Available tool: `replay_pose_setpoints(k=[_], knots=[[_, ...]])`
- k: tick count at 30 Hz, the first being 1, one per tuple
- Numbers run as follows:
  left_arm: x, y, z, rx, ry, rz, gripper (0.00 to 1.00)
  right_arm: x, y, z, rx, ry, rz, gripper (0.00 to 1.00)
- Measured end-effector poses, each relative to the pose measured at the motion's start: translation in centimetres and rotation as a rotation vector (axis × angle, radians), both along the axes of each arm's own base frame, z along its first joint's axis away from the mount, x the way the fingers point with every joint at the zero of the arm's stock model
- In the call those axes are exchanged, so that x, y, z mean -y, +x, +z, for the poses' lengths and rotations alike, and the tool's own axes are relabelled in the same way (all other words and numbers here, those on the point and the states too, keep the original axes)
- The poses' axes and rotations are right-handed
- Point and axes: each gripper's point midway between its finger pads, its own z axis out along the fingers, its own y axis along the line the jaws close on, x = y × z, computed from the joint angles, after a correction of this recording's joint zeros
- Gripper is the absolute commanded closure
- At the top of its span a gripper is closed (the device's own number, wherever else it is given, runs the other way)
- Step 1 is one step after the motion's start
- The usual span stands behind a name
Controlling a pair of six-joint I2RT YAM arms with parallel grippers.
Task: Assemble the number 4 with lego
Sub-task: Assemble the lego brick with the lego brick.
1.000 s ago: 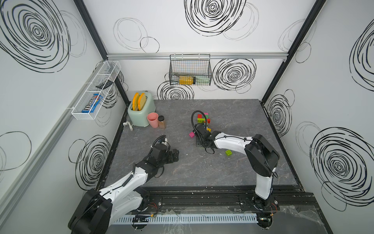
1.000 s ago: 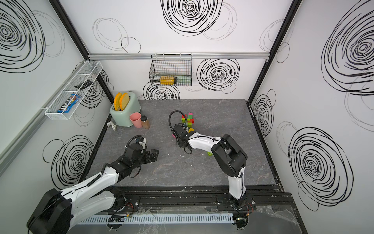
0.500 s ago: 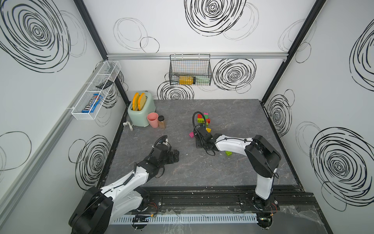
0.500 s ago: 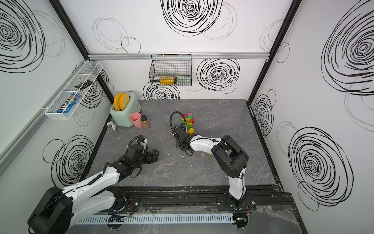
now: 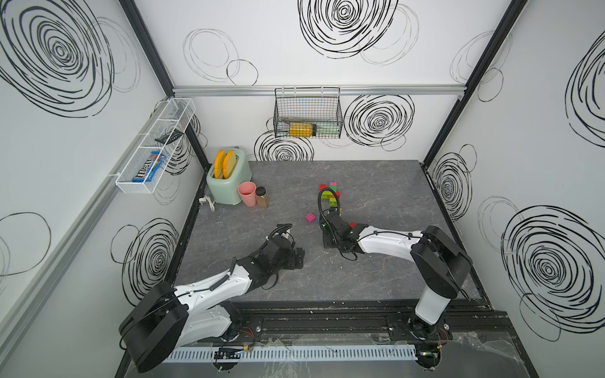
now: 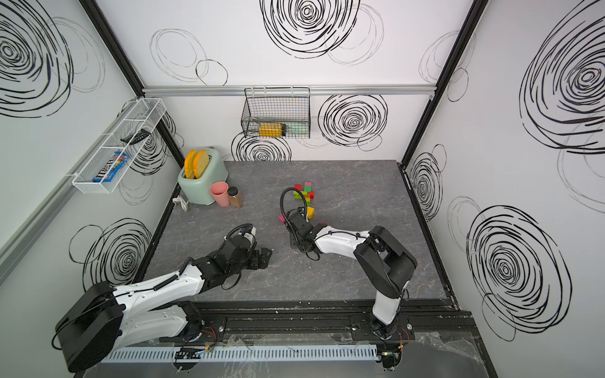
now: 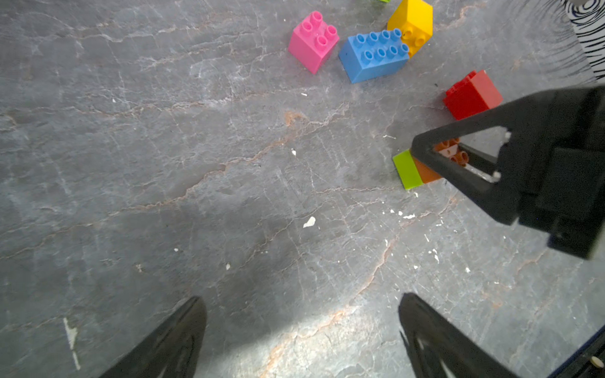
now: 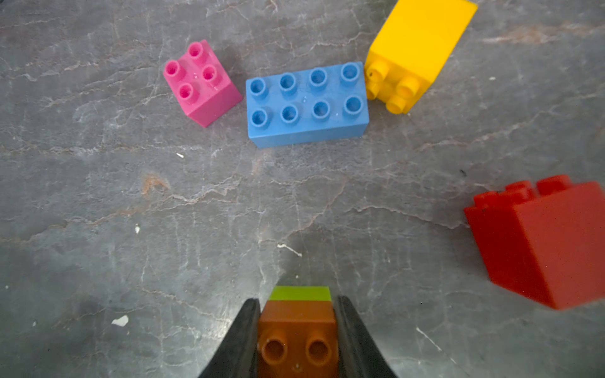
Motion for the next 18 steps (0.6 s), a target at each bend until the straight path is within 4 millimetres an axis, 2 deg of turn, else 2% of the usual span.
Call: replay_pose_setpoints(k=[2,4,11,16,18], knots=[[0.1,0.1,0.0,0.003,-0.002,0.0,0.04,0.2,-0.9,-0.5,-0.039,0.001,0.008,0.51],[0.2,0.2,0.0,0.004,-0.003,-0.001,0.04,1.2,-2.4,-1.9,-0.101,-0.029,0.015,0.47],[0.5,0.5,0.3,0.013,-0.014,-0.003,0.04,0.4,-3.4,-1.6,-0.158,0.014,0.013,0.32],[0.7,0.6,0.6,0.023,-0.029,-0.006,0.04,1.2,-3.9,-1.3,-0.184,0.004,-0.004,0.21],[0.8,0.7,0.7,0.028,-0.038,-0.008,0.04,1.7,-4.1,-0.5,-0.181,0.02,-0.009,0.18]])
